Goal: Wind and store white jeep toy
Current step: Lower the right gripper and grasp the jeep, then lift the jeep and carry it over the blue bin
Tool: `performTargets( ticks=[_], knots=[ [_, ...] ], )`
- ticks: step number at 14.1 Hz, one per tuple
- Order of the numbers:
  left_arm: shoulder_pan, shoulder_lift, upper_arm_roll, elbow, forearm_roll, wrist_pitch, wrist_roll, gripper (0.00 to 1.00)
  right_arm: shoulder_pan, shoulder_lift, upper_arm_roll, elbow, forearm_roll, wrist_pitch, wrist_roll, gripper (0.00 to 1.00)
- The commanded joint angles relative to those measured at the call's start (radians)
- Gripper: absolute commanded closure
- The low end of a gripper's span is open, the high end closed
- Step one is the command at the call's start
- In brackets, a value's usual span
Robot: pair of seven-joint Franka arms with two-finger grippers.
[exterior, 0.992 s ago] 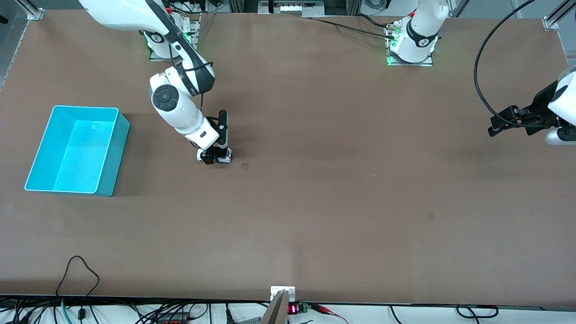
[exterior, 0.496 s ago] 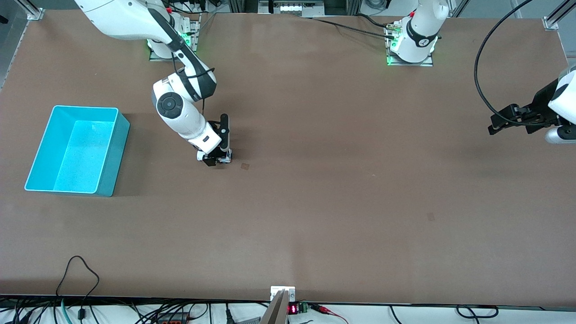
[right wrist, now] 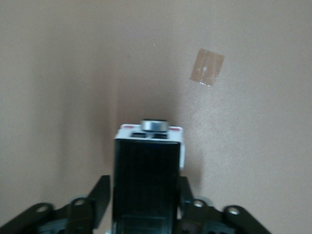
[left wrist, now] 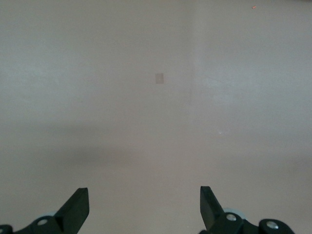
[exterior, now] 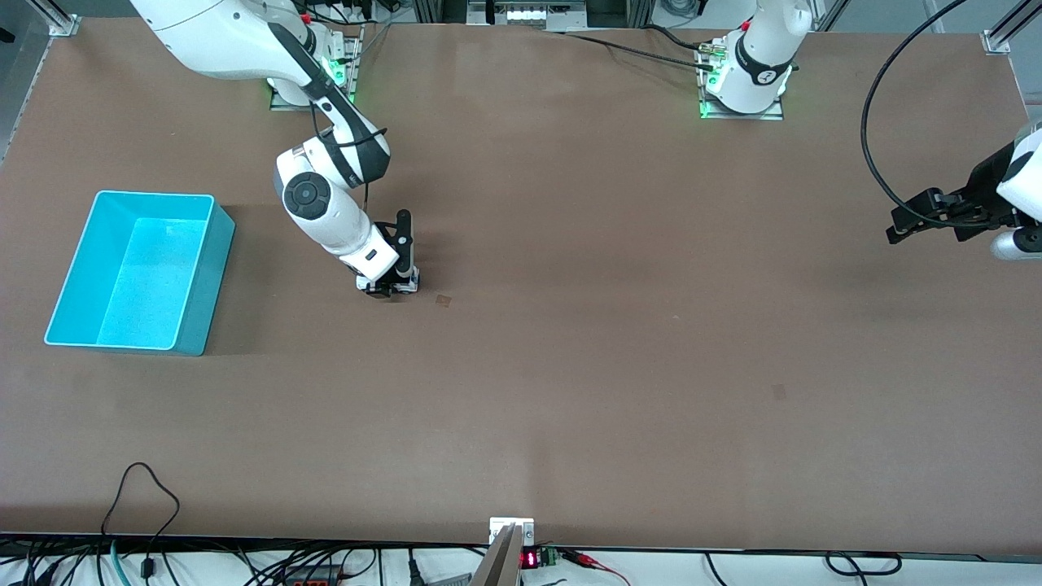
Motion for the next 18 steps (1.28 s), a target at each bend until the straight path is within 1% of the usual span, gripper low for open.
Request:
performTargets(
  ticks=[1, 2, 3, 6, 8, 9, 11, 13, 14, 15, 16, 18],
  knots=[
    [-0.001, -0.020, 0.002, -0.009, 0.009, -0.003, 0.004, 0.00, 0.004, 0.013, -0.004, 0.013, -0.015, 0.005, 0.019, 0.79],
    [0.001, -0.020, 0.002, -0.009, 0.007, -0.005, 0.004, 0.00, 0.006, 0.013, -0.007, 0.013, -0.015, 0.005, 0.026, 0.91],
    [0.001, -0.018, 0.002, -0.010, 0.007, -0.003, 0.004, 0.00, 0.006, 0.011, -0.007, 0.013, -0.016, 0.002, 0.071, 1.00],
    [0.001, -0.017, 0.002, -0.010, 0.007, -0.003, 0.004, 0.00, 0.006, -0.006, -0.010, 0.013, -0.019, -0.003, 0.135, 1.00],
    [0.002, -0.015, 0.002, -0.009, 0.007, -0.003, 0.004, 0.00, -0.013, -0.059, -0.035, 0.013, -0.021, -0.018, 0.149, 1.00],
    [0.001, -0.015, 0.002, -0.009, 0.007, -0.003, 0.004, 0.00, -0.025, -0.097, -0.038, 0.013, -0.018, -0.064, 0.172, 1.00],
    [0.001, -0.015, 0.002, -0.009, 0.007, -0.002, 0.004, 0.00, -0.043, -0.168, -0.065, 0.013, -0.021, -0.136, 0.261, 1.00],
    [0.002, -0.015, 0.002, -0.009, 0.007, -0.002, 0.004, 0.00, -0.045, -0.229, -0.127, 0.013, -0.007, -0.176, 0.318, 1.00],
    [0.002, -0.015, 0.002, -0.009, 0.007, -0.002, 0.004, 0.00, -0.048, -0.252, -0.174, 0.016, -0.006, -0.194, 0.401, 1.00],
    [0.002, -0.015, 0.002, -0.009, 0.007, -0.002, 0.004, 0.00, -0.048, -0.272, -0.216, 0.040, -0.009, -0.243, 0.446, 1.00],
    [0.002, -0.015, 0.002, -0.009, 0.007, 0.000, 0.004, 0.00, -0.051, -0.285, -0.252, 0.077, -0.007, -0.330, 0.456, 1.00],
    [0.001, -0.015, 0.002, -0.009, 0.007, 0.011, 0.004, 0.00, -0.059, -0.288, -0.346, 0.129, -0.009, -0.430, 0.462, 1.00]
  ],
)
